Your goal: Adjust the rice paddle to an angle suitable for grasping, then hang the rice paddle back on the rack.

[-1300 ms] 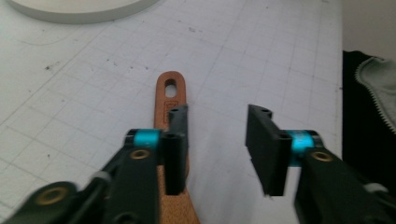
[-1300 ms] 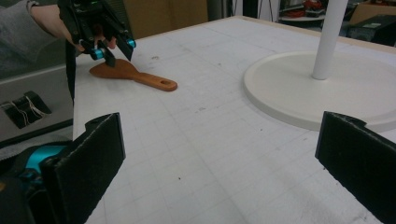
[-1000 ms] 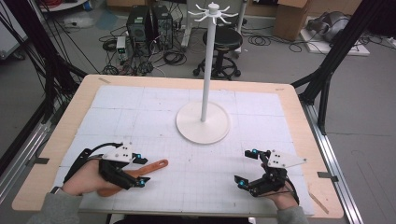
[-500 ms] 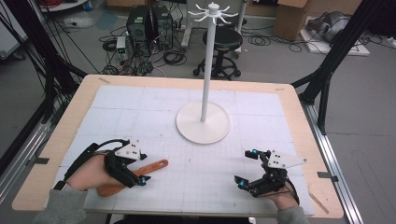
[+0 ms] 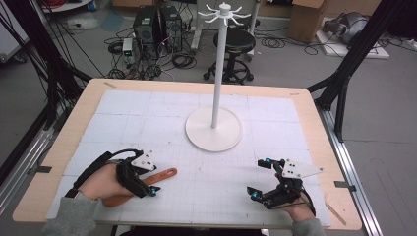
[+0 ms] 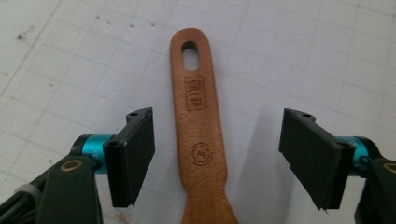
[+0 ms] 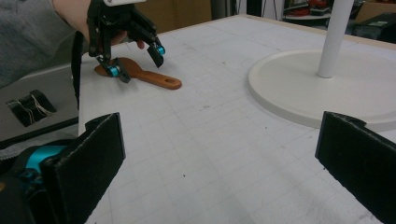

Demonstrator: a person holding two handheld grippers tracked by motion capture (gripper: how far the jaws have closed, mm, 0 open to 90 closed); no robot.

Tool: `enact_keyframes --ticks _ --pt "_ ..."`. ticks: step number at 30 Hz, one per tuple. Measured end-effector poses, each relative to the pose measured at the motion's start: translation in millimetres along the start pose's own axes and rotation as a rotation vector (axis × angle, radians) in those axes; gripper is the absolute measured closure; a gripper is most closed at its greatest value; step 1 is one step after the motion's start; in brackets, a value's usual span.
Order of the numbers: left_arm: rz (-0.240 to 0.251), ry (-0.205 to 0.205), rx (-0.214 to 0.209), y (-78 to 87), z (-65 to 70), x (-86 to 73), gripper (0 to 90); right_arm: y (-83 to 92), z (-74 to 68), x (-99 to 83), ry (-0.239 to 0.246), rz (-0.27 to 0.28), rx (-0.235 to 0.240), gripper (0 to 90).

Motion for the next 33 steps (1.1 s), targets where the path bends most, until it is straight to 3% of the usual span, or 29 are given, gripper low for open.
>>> enact_keyframes --ticks 8,20,25,26,33 --pt "-0.031 0.014 -0.009 -3.6 -7.5 -5.7 36.1 -0.5 2.5 -2.6 -0.008 -0.003 0.003 0.0" --pt "-0.022 0.017 -0.014 -3.0 -7.2 -6.5 39.7 -1.2 -2.7 -0.4 0.002 -0.002 0.013 0.0" --pt "-0.022 0.019 -0.013 -0.5 -8.4 -7.5 47.8 -1.1 2.7 -0.6 -0.015 0.005 0.006 0.0" --pt "-0.027 0.015 -0.015 0.2 -8.2 -7.7 53.2 -0.9 0.4 0.0 -0.009 0.007 0.014 0.0" --pt "-0.039 0.017 -0.012 0.9 -5.5 -8.2 58.3 -1.1 -2.6 -0.2 -0.002 0.000 0.018 0.0"
Point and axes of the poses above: each handheld gripper's, and its own axes: y roughly backward along the jaws, x roughly out of its top, z roughly to its right, the point moved 10 cm from there along -y, roughly forward along the jaws, and after that the axes turned 10 degrees about -x, right-handed, at the moved point
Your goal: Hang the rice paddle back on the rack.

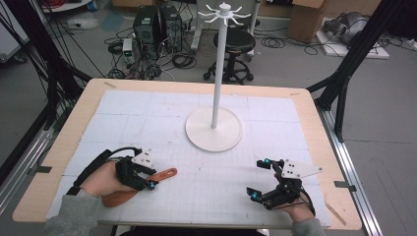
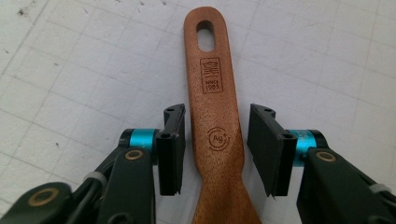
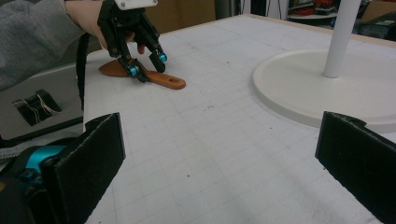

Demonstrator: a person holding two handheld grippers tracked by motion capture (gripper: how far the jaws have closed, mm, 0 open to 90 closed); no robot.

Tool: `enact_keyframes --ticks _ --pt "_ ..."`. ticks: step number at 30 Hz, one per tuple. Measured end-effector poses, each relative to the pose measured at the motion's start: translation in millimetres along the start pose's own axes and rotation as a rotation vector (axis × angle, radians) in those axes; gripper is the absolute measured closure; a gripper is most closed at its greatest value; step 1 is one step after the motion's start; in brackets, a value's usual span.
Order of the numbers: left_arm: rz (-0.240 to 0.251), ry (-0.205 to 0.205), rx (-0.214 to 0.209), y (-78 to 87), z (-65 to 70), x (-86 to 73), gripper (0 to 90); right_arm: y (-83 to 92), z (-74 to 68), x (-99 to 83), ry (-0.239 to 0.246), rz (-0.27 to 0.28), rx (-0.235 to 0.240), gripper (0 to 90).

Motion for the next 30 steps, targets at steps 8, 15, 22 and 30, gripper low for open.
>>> enact_keyframes --ticks 8,15,22,30 --pt "0.002 0.004 0.002 0.3 -0.1 0.1 63.9 1.3 0.6 -1.5 -0.003 -0.006 -0.009 0.0" --pt "0.002 -0.008 0.010 0.4 0.3 0.0 64.3 1.4 -1.1 -0.3 0.012 -0.003 -0.009 0.0" --pt "0.014 -0.018 0.023 0.3 1.8 0.9 65.0 -0.6 -0.8 -0.1 0.008 -0.008 -0.002 0.0" --pt "0.074 0.009 0.033 10.1 1.2 -0.6 65.1 -4.9 0.3 2.5 0.014 -0.003 0.001 0.0"
Point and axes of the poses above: each handheld gripper's, and its own axes: y roughly backward along the jaws, x roughly out of its top, z roughly to its right, the point moved 10 cm from there along -y, roughly forward along the jaws, and after that the axes turned 10 degrees about -x, right-handed, at the moved point
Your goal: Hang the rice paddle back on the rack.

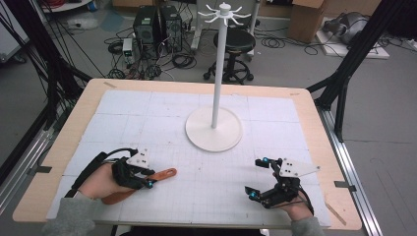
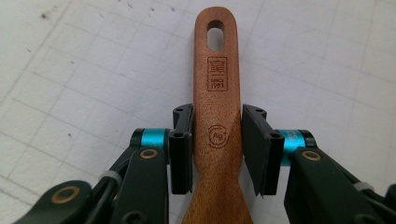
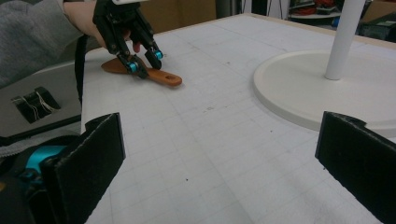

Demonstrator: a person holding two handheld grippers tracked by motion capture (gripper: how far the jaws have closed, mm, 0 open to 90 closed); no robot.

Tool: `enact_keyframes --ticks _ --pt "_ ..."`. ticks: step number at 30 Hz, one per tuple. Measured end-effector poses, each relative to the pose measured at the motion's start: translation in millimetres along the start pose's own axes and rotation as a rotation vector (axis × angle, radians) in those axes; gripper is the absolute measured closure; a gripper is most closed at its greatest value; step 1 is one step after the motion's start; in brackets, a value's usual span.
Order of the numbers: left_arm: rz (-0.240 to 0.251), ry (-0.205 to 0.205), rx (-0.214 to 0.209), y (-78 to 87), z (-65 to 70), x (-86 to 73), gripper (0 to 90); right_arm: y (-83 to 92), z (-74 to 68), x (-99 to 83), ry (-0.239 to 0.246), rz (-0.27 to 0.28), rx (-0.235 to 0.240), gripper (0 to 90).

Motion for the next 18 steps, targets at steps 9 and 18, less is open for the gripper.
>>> enact_keyframes --ticks 9,18 --pt "0.096 -0.001 0.003 19.2 4.3 9.6 65.1 -1.0 0.7 0.9 0.001 0.002 0.001 0.0" --pt "0.155 -0.014 0.027 37.2 8.8 19.3 65.1 -0.9 1.2 0.9 -0.002 0.002 0.000 0.0"
Point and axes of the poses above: each handheld gripper's, and its own axes: y roughly backward along the jaws, x roughly out of its top, z roughly to its right, the point moved 10 cm from there along -y, roughly forward along the jaws, and after that the axes turned 10 degrees about -x, right-handed, at the moved point
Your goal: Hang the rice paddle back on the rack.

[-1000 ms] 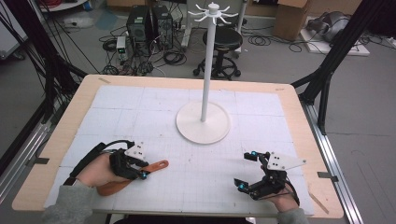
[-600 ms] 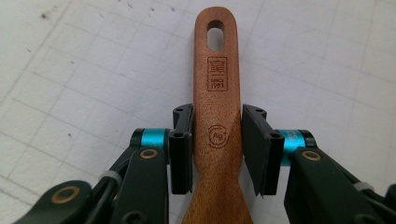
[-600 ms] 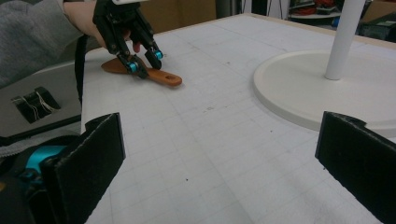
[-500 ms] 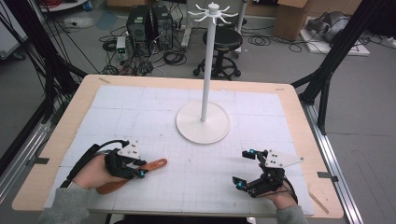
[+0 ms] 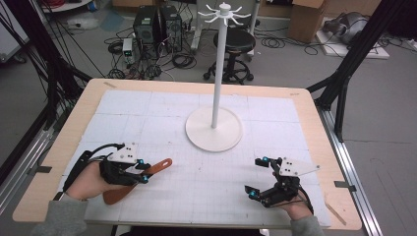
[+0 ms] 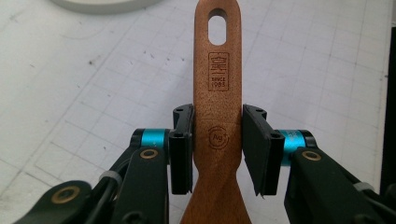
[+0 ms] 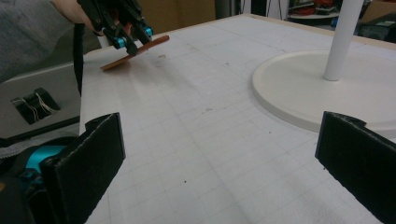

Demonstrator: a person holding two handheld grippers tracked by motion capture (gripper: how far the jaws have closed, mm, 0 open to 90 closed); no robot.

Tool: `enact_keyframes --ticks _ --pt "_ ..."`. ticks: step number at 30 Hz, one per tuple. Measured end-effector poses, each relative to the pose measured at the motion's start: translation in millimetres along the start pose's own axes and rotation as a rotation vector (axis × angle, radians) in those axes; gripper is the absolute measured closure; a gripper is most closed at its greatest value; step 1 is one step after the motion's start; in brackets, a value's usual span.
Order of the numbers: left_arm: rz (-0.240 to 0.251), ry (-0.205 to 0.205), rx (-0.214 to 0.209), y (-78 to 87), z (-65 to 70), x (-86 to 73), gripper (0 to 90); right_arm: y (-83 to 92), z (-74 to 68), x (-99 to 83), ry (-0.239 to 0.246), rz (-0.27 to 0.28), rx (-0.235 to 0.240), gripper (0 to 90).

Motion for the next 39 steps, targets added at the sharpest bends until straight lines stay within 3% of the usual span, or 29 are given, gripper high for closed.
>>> enact_keyframes --ticks 28,39 --pt "0.204 -0.070 0.045 48.1 17.3 40.8 65.2 0.1 0.1 0.0 0.001 -0.001 -0.003 0.0" --pt "0.281 -0.040 0.045 54.8 18.5 47.2 65.1 0.9 -0.5 0.8 -0.001 0.003 -0.003 0.0"
Point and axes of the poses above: each handheld gripper's, and its own axes: y roughly backward along the jaws, x roughly out of its top, z roughly to its right, the point moved 10 cm from there along -y, roughly forward along the jaws, and after that the axes turned 10 degrees about -x, right-handed, at the moved point
